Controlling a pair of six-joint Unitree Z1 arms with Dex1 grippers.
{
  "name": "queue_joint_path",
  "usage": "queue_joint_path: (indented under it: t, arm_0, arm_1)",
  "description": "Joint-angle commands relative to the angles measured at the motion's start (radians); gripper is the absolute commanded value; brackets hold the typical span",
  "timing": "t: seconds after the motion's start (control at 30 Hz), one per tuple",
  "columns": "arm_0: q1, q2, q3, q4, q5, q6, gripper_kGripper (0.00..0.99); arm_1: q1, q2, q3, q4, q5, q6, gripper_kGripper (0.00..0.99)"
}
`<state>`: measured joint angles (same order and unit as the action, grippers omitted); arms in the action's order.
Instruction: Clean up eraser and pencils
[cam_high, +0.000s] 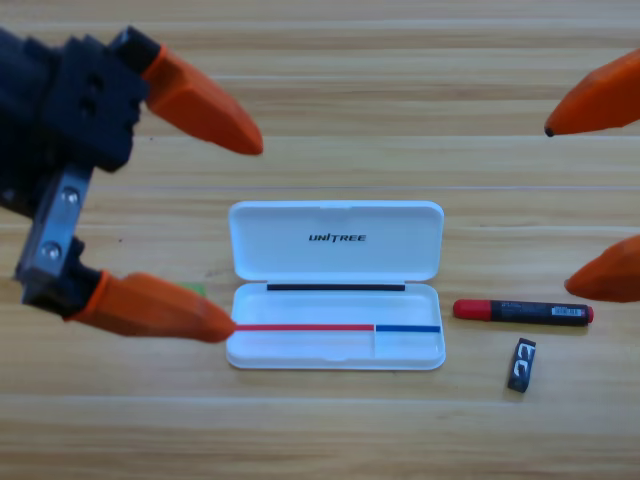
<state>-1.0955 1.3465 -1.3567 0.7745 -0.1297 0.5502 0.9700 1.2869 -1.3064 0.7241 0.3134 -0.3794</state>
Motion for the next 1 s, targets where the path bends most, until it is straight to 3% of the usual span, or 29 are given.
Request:
queue_joint_path:
  t: [0.03, 0.4, 0.53, 0.63, 0.77, 1.0]
  arm_0:
    - [-0.02, 0.02, -0.004, 0.022, 0.03, 0.001, 0.99]
    - [-0.02, 0.01, -0.018, 0.043, 0.036, 0.004, 0.989]
    - [-0.015, 0.006, -0.01, 0.057, 0.102, 0.037, 0.989]
    - [0.057, 0.01, -0.019, 0.069, 0.151, 0.083, 0.989]
    - [0.195, 0.043, -0.022, 0.083, 0.188, 0.169, 0.989]
    - [0.468, 0.149, -0.021, 0.083, 0.202, 0.356, 0.988]
  arm_1:
    - [0.024, 0.046, 0.012, 0.003, 0.01, 0.008, 0.969]
    - [0.024, 0.017, 0.004, 0.015, 0.006, 0.048, 0.969]
    - [-0.048, 0.026, -0.001, 0.037, 0.001, 0.134, 0.971]
    - [-0.123, 0.106, -0.06, 0.143, -0.007, 0.185, 0.971]
    - [-0.203, 0.172, -0.047, 0.193, -0.022, 0.27, 0.969]
    - [-0.212, 0.328, -0.025, 0.238, -0.231, 0.649, 0.969]
